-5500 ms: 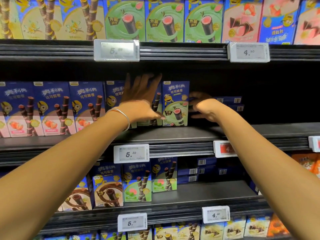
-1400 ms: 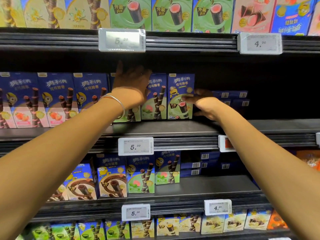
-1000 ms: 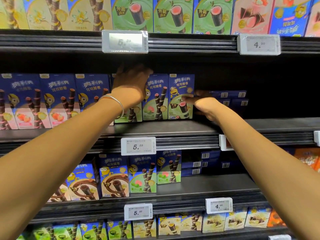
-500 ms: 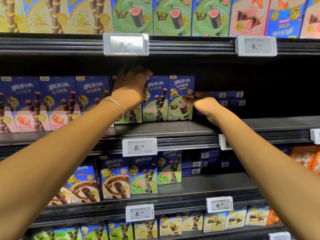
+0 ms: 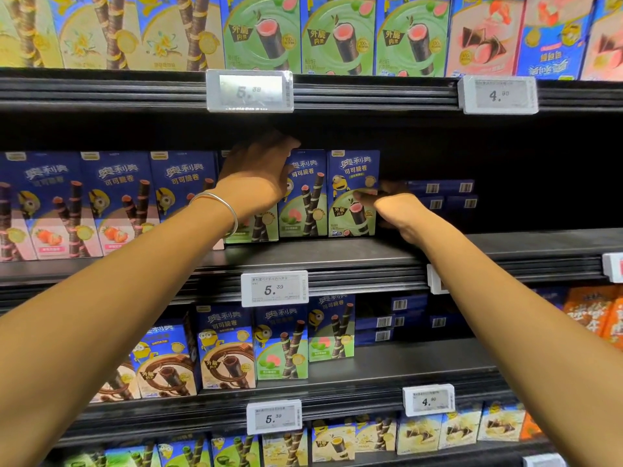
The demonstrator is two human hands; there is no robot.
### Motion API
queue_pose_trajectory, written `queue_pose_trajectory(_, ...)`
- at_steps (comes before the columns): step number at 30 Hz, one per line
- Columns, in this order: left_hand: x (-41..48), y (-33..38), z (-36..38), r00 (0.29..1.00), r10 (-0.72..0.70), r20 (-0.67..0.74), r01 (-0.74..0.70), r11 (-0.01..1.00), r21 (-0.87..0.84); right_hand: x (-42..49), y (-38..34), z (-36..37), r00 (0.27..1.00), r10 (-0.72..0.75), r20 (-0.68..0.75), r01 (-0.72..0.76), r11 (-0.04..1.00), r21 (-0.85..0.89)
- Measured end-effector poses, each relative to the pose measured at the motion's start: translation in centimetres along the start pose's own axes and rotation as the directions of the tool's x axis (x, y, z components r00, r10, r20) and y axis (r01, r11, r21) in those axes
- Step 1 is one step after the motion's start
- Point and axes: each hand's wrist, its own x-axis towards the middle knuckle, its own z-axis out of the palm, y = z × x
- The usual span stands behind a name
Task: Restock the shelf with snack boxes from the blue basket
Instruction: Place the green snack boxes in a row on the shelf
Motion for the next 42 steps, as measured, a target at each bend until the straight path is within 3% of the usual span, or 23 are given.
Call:
queue_pose_trajectory(7,0.0,-1.0,-0.3,0.995,0.046,0.083,-0.045,0.999,-0.012,0.0,0.1,0.0,0.998,0.066,-0.005,-0.066,0.998,0.008)
queue_pose_trajectory(16,0.3,-2.4,0.7,0.938,0.124,0.324,-0.183,0.970,0.158,0.1,0.4,0.0,0.997,0.078,0.014,-0.077,0.997,-0.016)
queue_pose_trajectory(29,-1.0,-2.1,1.4,0.972,0.160,0.175,-0.203,0.942,0.267,0.0,0.4,0.2,0.998,0.060,-0.004,-0.060,0.997,-0.053)
queue_pose_trajectory(42,-0.9,-2.2,1.3,0.973,0.162,0.162,-0.198,0.952,0.234,-0.7,0.0,0.2,0.995,0.097,0.013,-0.097,0.995,0.007)
